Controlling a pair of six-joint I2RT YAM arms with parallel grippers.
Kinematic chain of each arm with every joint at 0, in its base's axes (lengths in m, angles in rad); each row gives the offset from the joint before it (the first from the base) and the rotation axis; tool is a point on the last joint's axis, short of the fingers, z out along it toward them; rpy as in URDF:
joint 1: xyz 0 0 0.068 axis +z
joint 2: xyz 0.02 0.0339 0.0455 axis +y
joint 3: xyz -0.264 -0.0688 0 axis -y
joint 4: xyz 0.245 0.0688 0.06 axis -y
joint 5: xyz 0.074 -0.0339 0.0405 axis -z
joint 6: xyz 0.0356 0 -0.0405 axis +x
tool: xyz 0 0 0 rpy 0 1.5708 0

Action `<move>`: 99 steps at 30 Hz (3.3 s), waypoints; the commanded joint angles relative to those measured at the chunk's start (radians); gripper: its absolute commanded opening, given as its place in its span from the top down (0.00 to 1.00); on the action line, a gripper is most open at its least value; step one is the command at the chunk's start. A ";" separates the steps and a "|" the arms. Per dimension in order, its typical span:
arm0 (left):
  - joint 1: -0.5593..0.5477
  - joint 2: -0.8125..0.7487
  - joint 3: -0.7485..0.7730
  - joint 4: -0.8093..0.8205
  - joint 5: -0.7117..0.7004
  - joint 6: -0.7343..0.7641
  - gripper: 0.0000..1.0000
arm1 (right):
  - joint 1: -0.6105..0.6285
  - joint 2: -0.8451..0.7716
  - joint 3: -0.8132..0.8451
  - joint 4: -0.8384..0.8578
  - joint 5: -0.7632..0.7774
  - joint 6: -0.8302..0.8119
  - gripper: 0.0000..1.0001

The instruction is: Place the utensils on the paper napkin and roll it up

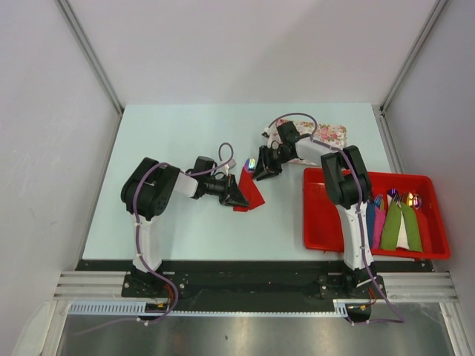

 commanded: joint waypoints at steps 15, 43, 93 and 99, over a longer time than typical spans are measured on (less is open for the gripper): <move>0.017 0.051 -0.005 -0.028 -0.094 0.041 0.80 | 0.103 0.087 0.094 -0.153 0.274 -0.055 0.69; 0.057 -0.214 -0.026 0.063 -0.119 0.098 0.48 | 0.078 0.041 0.036 0.077 -0.034 0.020 1.00; 0.371 -1.011 -0.062 -0.437 0.164 0.802 0.00 | 0.248 -0.534 -0.001 0.088 -0.096 -0.360 1.00; 0.373 -1.068 -0.097 -0.623 0.295 0.989 0.04 | 0.307 -0.628 -0.004 0.034 -0.020 -0.441 1.00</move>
